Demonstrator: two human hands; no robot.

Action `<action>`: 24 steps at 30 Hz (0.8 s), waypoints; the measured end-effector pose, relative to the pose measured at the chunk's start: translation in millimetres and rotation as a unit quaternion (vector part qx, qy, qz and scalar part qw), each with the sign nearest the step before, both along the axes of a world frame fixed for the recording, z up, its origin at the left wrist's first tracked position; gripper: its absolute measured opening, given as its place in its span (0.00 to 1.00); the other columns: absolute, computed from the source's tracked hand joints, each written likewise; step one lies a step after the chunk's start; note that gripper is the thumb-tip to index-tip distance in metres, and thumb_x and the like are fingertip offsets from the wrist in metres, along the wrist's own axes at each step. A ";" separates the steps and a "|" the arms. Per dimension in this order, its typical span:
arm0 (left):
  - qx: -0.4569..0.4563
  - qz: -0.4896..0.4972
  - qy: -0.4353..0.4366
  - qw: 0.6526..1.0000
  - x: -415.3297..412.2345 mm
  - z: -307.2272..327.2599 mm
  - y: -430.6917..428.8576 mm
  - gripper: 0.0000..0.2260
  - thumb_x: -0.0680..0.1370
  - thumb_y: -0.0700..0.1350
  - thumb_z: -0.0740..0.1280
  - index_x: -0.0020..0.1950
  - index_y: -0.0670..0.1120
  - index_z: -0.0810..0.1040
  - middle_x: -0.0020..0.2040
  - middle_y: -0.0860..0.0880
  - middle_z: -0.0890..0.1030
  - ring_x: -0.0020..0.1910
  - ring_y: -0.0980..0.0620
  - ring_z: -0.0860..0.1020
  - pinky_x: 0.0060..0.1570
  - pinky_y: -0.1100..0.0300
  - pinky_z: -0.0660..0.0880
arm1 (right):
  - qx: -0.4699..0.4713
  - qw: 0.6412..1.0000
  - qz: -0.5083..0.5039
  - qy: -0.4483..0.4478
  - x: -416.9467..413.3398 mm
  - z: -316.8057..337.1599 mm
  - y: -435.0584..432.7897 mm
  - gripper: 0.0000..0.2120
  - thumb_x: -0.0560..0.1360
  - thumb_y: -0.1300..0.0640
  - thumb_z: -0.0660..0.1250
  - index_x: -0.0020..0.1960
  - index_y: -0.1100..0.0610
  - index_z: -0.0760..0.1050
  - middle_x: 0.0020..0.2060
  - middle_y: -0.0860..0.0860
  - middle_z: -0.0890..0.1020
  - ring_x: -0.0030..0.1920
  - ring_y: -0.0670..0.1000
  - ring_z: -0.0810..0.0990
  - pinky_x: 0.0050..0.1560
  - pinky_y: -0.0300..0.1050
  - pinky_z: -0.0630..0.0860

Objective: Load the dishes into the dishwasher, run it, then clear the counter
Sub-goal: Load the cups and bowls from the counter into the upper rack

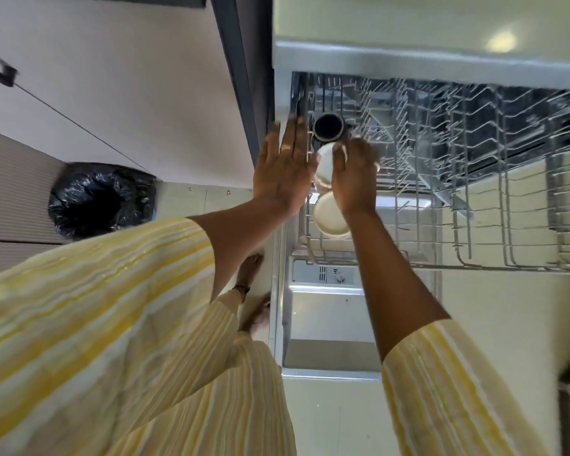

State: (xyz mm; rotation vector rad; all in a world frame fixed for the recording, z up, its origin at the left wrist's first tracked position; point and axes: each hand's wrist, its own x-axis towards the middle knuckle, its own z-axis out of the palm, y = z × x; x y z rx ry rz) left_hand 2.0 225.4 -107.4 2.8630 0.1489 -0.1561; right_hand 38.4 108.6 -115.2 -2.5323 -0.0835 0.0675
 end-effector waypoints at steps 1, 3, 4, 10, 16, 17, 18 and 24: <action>-0.004 0.005 0.008 1.000 -7.1 2.5 4.9 0.26 0.82 0.53 0.47 0.77 0.45 0.43 0.78 0.45 0.47 0.76 0.43 0.45 0.72 0.52 0.44 | -0.027 1.000 0.012 0.006 -9.9 4.9 2.6 0.18 0.81 0.56 0.53 0.67 0.62 0.68 0.68 0.60 0.69 0.68 0.59 0.64 0.65 0.50 0.64; -0.005 0.009 0.015 1.000 -25.4 8.8 17.3 0.25 0.82 0.52 0.47 0.77 0.46 0.44 0.77 0.45 0.46 0.76 0.43 0.45 0.72 0.52 0.44 | -0.055 0.998 0.022 0.023 -27.7 14.9 8.8 0.18 0.81 0.56 0.53 0.68 0.61 0.67 0.70 0.60 0.64 0.70 0.61 0.60 0.66 0.55 0.64; -0.002 0.013 0.018 1.000 -35.2 13.4 24.7 0.25 0.82 0.51 0.48 0.77 0.45 0.45 0.77 0.45 0.47 0.76 0.43 0.46 0.72 0.52 0.45 | -0.062 0.997 0.022 0.027 -36.0 20.9 13.3 0.18 0.81 0.56 0.53 0.68 0.61 0.67 0.70 0.61 0.63 0.70 0.62 0.59 0.67 0.56 0.63; -0.009 0.069 0.026 0.997 -77.9 54.0 82.7 0.25 0.81 0.52 0.47 0.76 0.43 0.52 0.77 0.43 0.50 0.76 0.42 0.50 0.73 0.49 0.48 | -0.067 0.992 0.079 -0.077 -76.4 69.1 62.9 0.14 0.78 0.61 0.60 0.61 0.65 0.73 0.62 0.62 0.73 0.62 0.65 0.71 0.58 0.60 0.73; 0.000 0.130 -0.006 0.992 -106.4 91.3 150.4 0.25 0.82 0.51 0.49 0.77 0.44 0.48 0.78 0.46 0.46 0.76 0.46 0.45 0.73 0.53 0.44 | -0.078 0.968 0.199 -0.132 -91.1 117.5 133.1 0.13 0.69 0.66 0.70 0.54 0.66 0.78 0.52 0.63 0.80 0.52 0.64 0.79 0.52 0.54 0.77; 0.002 0.142 -0.013 0.990 -109.8 97.1 160.9 0.25 0.82 0.52 0.48 0.77 0.44 0.46 0.78 0.47 0.45 0.76 0.47 0.44 0.73 0.54 0.42 | -0.064 0.965 0.215 -0.137 -91.7 125.0 146.6 0.13 0.69 0.67 0.71 0.53 0.66 0.78 0.52 0.64 0.80 0.52 0.64 0.79 0.51 0.55 0.78; 0.004 0.155 -0.022 0.988 -112.7 102.8 171.3 0.25 0.82 0.52 0.47 0.77 0.45 0.45 0.78 0.47 0.44 0.76 0.47 0.43 0.73 0.54 0.41 | -0.055 0.961 0.232 -0.143 -91.5 133.3 160.4 0.13 0.69 0.66 0.71 0.54 0.66 0.78 0.53 0.64 0.79 0.53 0.64 0.78 0.50 0.55 0.79; -0.013 0.230 -0.089 0.969 -110.5 142.0 238.7 0.26 0.82 0.54 0.45 0.77 0.46 0.44 0.78 0.48 0.45 0.76 0.48 0.43 0.73 0.56 0.41 | -0.041 0.929 0.308 -0.203 -78.9 179.5 242.0 0.16 0.68 0.64 0.73 0.54 0.64 0.78 0.54 0.64 0.79 0.53 0.63 0.80 0.48 0.51 0.81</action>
